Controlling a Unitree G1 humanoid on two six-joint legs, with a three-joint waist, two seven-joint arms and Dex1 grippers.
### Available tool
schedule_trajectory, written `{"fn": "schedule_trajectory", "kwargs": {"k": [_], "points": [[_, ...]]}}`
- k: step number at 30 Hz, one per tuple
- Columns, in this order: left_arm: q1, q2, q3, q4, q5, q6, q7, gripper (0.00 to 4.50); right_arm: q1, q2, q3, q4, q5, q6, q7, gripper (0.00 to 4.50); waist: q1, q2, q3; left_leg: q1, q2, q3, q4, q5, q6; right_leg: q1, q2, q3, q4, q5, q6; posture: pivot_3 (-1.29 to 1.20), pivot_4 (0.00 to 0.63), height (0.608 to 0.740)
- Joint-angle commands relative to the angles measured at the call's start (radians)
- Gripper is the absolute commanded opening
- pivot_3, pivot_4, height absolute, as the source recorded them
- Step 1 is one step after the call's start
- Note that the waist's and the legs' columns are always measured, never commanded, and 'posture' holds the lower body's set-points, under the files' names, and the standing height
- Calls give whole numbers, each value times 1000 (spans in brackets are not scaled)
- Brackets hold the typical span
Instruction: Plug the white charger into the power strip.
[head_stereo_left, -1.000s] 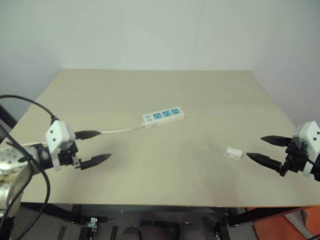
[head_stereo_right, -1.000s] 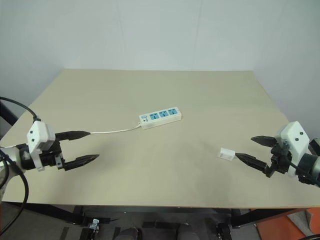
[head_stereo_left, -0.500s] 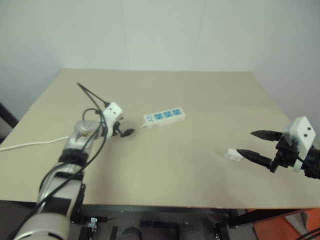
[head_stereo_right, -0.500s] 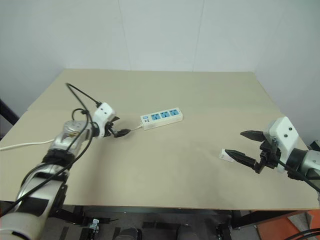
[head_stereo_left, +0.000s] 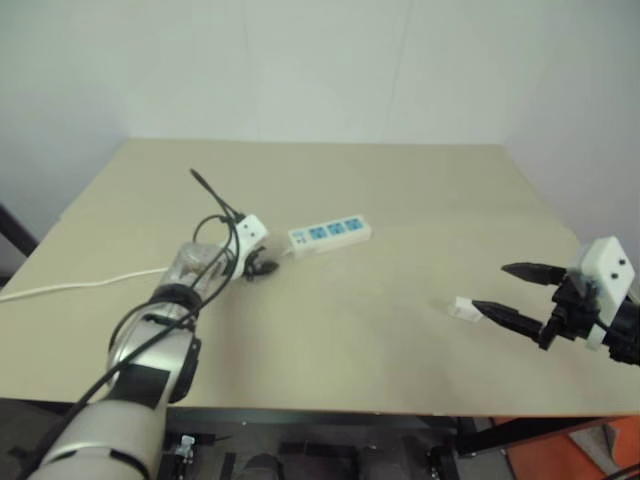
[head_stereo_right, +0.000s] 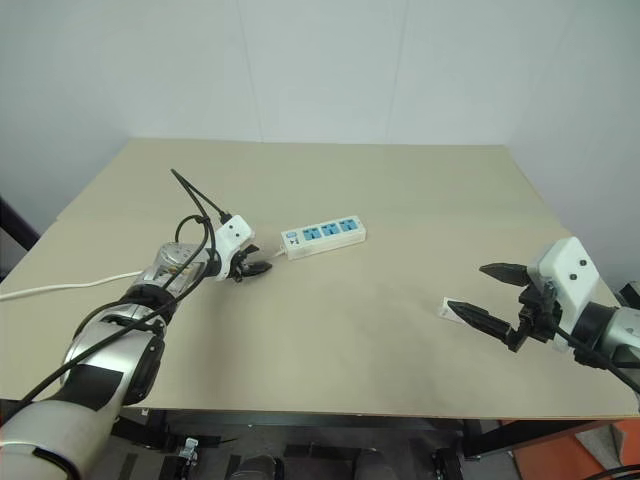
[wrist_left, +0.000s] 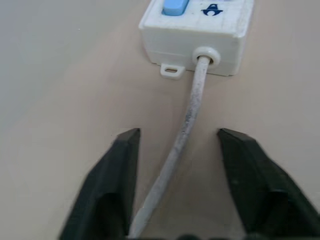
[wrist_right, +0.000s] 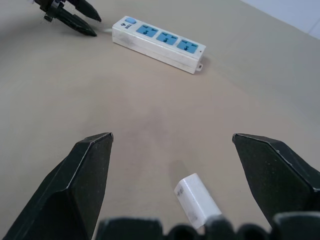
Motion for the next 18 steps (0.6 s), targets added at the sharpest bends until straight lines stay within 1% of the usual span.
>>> {"fn": "schedule_trajectory", "kwargs": {"k": [1,4,6,11,12,16,18], "points": [[12,5,16,20,9,19,-18,1458,-10,-13,-35,-25,24,3,-4,4500,-2,0,0,0,0,0,0,0,0,0,0,0,0,0,0,0,150,740],[21,8,31,24,3,37,-39,468,-21,-16,-27,-23,23,3,-5,4500,-4,0,0,0,0,0,0,0,0,0,0,0,0,0,0,0,150,740],[31,9,35,24,7,42,-44,6,-23,-18,-26,-21,22,2,-4,4500,-4,0,0,0,0,0,0,0,0,0,0,0,0,0,0,0,150,740],[50,10,45,18,13,46,-67,6,-18,-20,-29,-23,20,0,-4,4500,-6,0,0,0,0,0,0,0,0,0,0,0,0,0,0,0,150,740],[57,11,45,10,10,40,-103,6,-13,-20,-32,-28,21,2,-4,4500,-6,0,0,0,0,0,0,0,0,0,0,0,0,0,0,0,150,740],[119,19,50,-86,-44,-22,-355,6,-3,-20,-43,-43,25,8,-6,4500,-6,2,-2,0,0,0,0,0,0,0,0,0,0,0,0,0,150,740],[192,29,45,-215,-91,-22,-484,6,0,-21,-49,-46,27,10,-8,4500,-5,3,-2,0,0,0,0,0,0,0,0,0,0,1,-2,0,150,740]]}}
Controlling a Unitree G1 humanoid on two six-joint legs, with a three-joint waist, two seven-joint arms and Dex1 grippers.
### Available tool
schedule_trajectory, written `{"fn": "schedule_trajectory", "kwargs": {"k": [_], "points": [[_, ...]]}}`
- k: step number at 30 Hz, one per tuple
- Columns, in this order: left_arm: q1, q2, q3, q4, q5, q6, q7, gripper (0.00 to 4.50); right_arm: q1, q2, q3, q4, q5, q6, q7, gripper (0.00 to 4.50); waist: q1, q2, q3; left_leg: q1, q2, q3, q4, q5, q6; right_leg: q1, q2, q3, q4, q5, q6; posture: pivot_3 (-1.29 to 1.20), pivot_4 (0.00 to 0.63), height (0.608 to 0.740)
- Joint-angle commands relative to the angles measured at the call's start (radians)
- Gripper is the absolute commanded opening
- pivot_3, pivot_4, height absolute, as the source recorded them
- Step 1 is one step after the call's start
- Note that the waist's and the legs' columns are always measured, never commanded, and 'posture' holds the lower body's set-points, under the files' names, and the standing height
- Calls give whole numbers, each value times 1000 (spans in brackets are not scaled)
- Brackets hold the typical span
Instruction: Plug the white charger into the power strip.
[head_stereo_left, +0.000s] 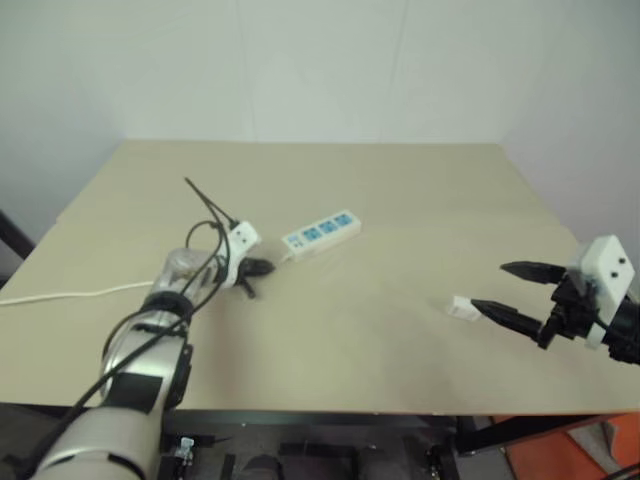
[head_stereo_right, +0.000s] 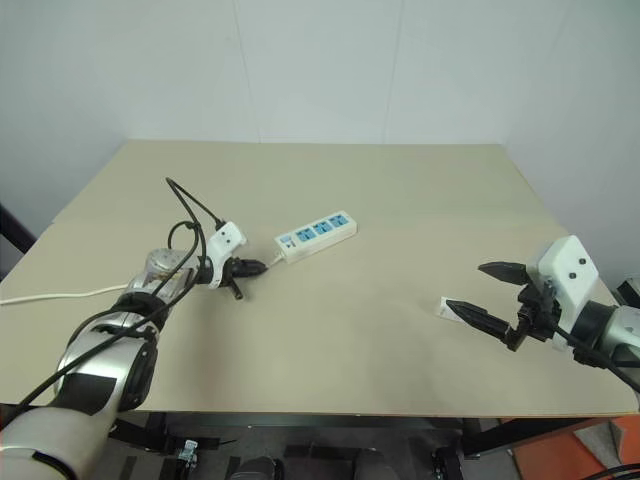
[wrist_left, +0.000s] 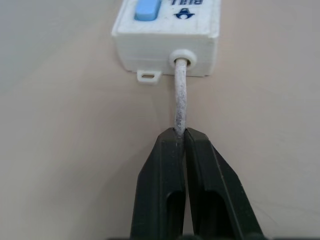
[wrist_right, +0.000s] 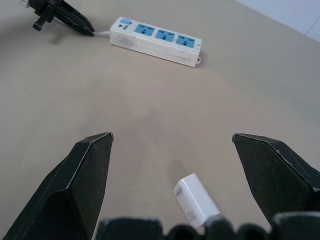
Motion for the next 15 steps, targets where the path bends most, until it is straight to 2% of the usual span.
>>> {"fn": "schedule_trajectory", "kwargs": {"k": [1,4,7,11,15], "points": [[136,0,-23,-197,-73,18,-249,6,1,-17,-50,-38,19,2,-3,4500,1,1,0,0,0,0,0,0,0,0,0,0,0,0,-1,0,150,740],[299,34,-34,-490,-150,102,-338,6,5,-15,-46,-39,20,1,-4,4500,4,1,-1,0,0,0,0,0,0,0,0,0,0,2,-4,0,150,740],[434,82,-54,-695,-170,166,-351,6,-8,-16,-27,-30,20,-2,-3,4500,6,1,-1,0,0,0,0,0,0,0,0,0,0,3,-5,0,150,740],[518,120,-60,-790,-140,218,-258,6,-32,-20,-5,-13,17,-9,1,4500,5,2,-3,2,1,0,0,0,0,2,0,0,0,2,-4,0,150,740],[508,133,-50,-746,-105,200,-147,1077,-50,-22,9,-3,13,-11,3,4500,4,4,-5,7,1,0,0,0,0,8,0,0,-1,-1,2,0,150,740]]}}
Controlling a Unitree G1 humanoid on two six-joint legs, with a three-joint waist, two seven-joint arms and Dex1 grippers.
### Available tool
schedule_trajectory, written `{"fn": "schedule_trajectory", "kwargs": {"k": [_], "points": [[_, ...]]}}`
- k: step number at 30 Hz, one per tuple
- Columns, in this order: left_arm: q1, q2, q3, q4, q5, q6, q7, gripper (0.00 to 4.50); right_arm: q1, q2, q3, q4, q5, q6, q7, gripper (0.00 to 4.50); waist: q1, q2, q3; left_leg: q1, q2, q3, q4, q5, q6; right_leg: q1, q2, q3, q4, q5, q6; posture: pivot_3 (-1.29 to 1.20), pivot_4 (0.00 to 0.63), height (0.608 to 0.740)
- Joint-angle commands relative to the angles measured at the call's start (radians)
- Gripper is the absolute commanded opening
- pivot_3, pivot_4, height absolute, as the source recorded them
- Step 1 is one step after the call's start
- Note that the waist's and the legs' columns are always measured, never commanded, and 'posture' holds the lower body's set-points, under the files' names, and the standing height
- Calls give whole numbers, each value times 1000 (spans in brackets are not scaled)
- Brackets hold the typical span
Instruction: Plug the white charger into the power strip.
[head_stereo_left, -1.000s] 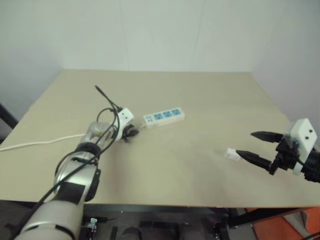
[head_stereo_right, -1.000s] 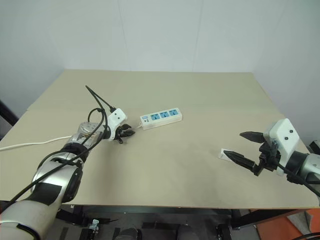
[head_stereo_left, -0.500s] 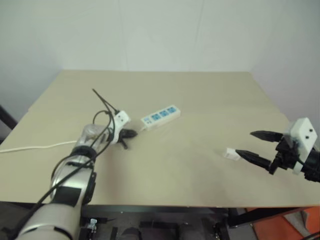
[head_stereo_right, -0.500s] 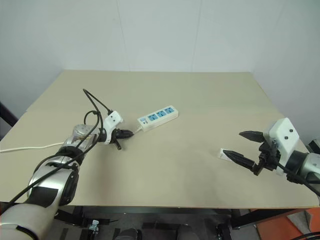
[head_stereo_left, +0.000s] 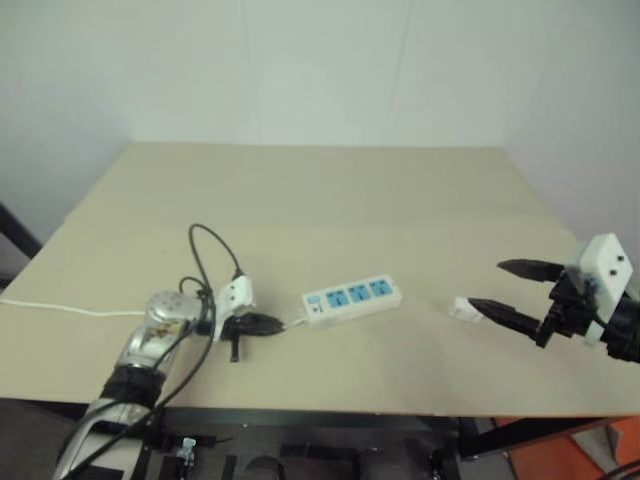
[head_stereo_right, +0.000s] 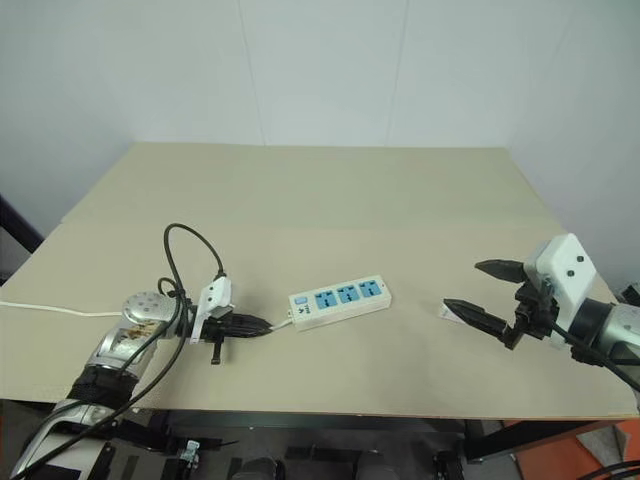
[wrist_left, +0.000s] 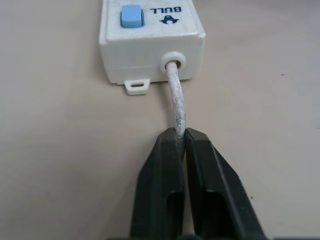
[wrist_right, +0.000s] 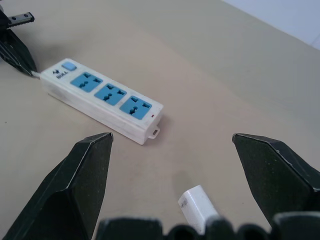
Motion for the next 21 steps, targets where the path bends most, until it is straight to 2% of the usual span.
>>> {"fn": "schedule_trajectory", "kwargs": {"k": [1,7,10,11,14,21], "points": [[8,29,-5,43,37,11,63,1400,-23,-21,-3,-8,4,-13,4,4500,-1,0,-1,1,0,0,0,0,0,2,0,0,-1,0,0,0,150,740],[0,75,47,-31,-87,45,-14,3271,-7,-17,-19,-26,8,-6,-2,4500,-11,0,-1,4,1,0,-2,0,0,4,1,0,-2,-1,-1,0,150,740],[-10,54,61,-70,-142,68,-19,4287,3,-12,-26,-39,12,0,-11,4500,-5,0,-1,-2,1,0,-2,0,0,-2,1,-1,-2,-1,-1,0,150,740],[-14,22,70,-69,-156,39,5,4461,5,-9,-28,-44,16,2,-15,4500,-1,0,-1,-4,1,0,-1,0,0,-3,0,-1,-2,0,-1,0,150,740],[-34,-84,97,-30,-178,-35,91,4461,12,-5,-32,-54,23,5,-24,4500,13,0,-1,-6,0,0,0,0,0,-5,0,-1,-2,1,-3,0,150,740],[-89,-212,41,178,-127,-220,72,4461,7,-9,-35,-66,38,16,-46,4500,17,-1,-1,-7,0,0,1,0,0,-6,0,0,-2,1,-3,0,150,740]]}}
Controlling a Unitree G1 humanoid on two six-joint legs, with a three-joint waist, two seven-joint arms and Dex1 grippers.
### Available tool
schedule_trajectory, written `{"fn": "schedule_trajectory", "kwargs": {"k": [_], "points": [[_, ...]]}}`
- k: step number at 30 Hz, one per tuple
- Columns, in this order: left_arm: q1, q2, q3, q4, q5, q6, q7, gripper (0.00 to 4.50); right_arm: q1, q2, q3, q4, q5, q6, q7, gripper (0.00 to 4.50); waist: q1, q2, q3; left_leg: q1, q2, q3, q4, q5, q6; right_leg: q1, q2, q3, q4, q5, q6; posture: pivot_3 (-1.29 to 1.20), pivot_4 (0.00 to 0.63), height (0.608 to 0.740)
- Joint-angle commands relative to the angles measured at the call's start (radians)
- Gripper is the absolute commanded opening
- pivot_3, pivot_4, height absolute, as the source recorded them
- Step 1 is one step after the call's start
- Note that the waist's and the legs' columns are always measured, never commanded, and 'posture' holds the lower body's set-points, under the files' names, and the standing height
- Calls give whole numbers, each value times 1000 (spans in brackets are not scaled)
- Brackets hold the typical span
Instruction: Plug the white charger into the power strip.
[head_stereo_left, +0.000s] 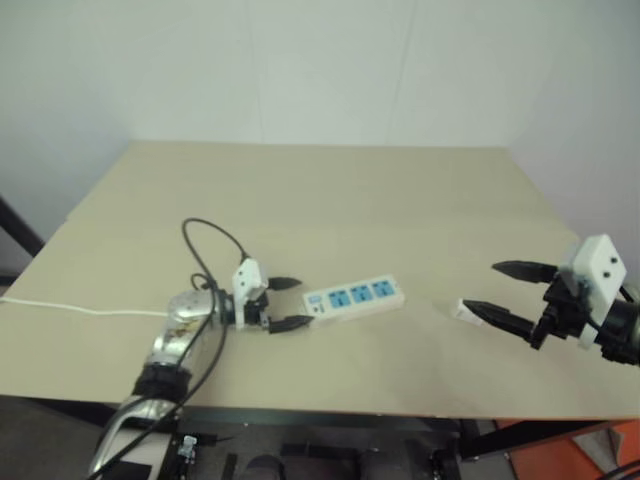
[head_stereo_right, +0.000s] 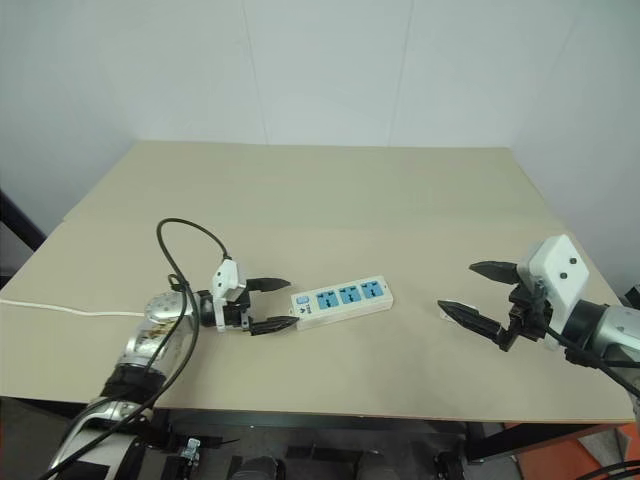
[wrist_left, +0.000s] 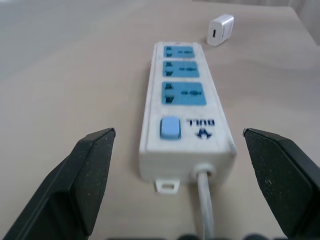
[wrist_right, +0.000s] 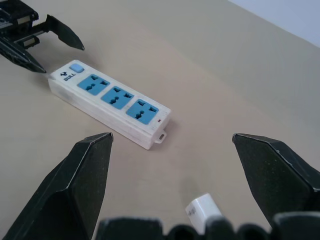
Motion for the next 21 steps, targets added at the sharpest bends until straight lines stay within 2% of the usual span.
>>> {"fn": "schedule_trajectory", "kwargs": {"k": [1,12,21], "points": [[-43,-24,-27,97,33,-89,-8,4461,-12,-8,-42,-27,20,6,-15,4500,0,0,0,0,0,0,0,0,0,0,0,0,0,0,0,0,150,740],[-120,-97,-48,330,82,-219,-15,4461,0,-10,-59,-49,34,22,-21,4500,8,0,0,0,-1,0,0,0,0,1,0,0,0,-1,2,0,150,740],[-160,-140,-16,370,70,-253,-28,4461,7,-8,-67,-55,42,25,-22,4500,8,0,-1,1,-1,0,1,0,0,3,-1,-1,-2,-1,4,0,150,740]]}}
